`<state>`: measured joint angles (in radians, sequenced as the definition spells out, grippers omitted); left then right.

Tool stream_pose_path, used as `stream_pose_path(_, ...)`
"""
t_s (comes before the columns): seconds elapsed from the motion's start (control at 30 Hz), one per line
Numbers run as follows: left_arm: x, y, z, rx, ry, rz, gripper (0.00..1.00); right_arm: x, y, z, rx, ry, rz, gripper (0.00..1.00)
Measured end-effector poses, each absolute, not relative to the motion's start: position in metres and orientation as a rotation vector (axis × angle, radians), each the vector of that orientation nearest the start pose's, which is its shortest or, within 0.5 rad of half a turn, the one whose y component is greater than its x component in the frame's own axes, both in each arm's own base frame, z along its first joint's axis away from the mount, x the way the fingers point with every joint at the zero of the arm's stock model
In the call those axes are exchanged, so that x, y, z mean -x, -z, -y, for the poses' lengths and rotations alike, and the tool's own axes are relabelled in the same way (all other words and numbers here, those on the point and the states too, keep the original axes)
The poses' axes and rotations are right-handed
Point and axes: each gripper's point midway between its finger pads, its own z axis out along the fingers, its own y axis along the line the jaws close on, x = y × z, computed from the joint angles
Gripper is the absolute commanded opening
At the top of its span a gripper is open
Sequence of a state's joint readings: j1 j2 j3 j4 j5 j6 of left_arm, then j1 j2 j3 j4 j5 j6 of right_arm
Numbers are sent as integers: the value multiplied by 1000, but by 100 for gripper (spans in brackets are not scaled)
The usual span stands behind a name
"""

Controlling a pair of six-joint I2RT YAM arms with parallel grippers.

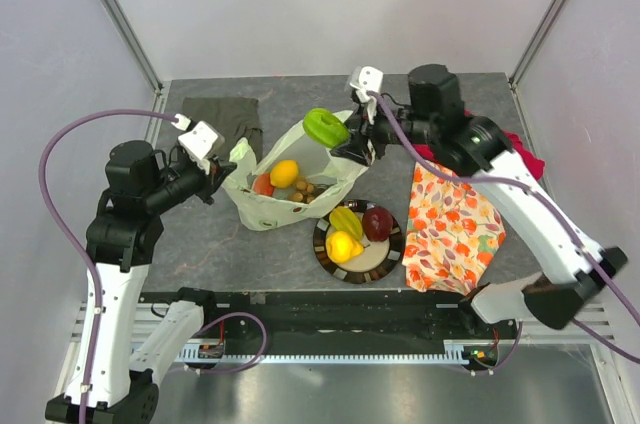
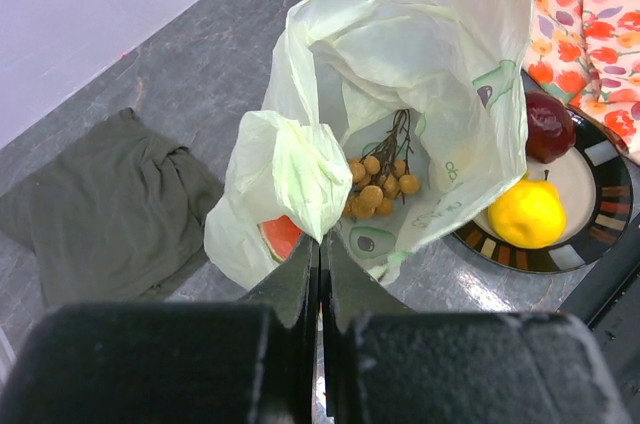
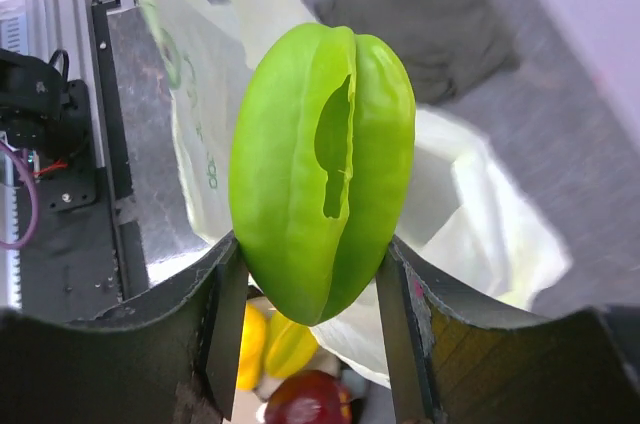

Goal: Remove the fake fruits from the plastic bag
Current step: Place the fake fruit on the plate.

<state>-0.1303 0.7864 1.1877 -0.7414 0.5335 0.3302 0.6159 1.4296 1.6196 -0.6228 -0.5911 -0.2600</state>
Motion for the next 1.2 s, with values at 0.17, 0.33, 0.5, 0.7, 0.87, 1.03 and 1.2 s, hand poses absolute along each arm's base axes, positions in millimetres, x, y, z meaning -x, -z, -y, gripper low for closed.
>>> stream_pose_path(0.17, -229, -337, 109, -768, 372, -1712, 2, -210, -383, -303, 1380, -749, -1356, 30)
stream_pose_path(0.33, -228, -343, 108, -767, 364, -1686, 2, -162, -279, -268, 1669, -673, -1431, 29)
stream_pose_path(0.5, -224, -347, 107, -762, 353, -1668, 2, -148, -177, -225, 1903, -556, -1590, 29)
stream_pose_path(0.7, -222, -351, 103, -748, 336, -1658, 1, -136, -138, -213, 1995, -510, -1578, 29)
stream_pose_path(0.87, -222, -352, 98, -729, 318, -1657, 2, -126, -112, -216, 2055, -504, -1536, 31)
stream_pose_path(1.03, -222, -353, 94, -717, 307, -1660, 1, -128, -89, -227, 2097, -477, -1499, 32)
stream_pose_path(1.2, -222, -352, 92, -709, 302, -1666, 2, -124, -73, -233, 2137, -473, -1470, 48)
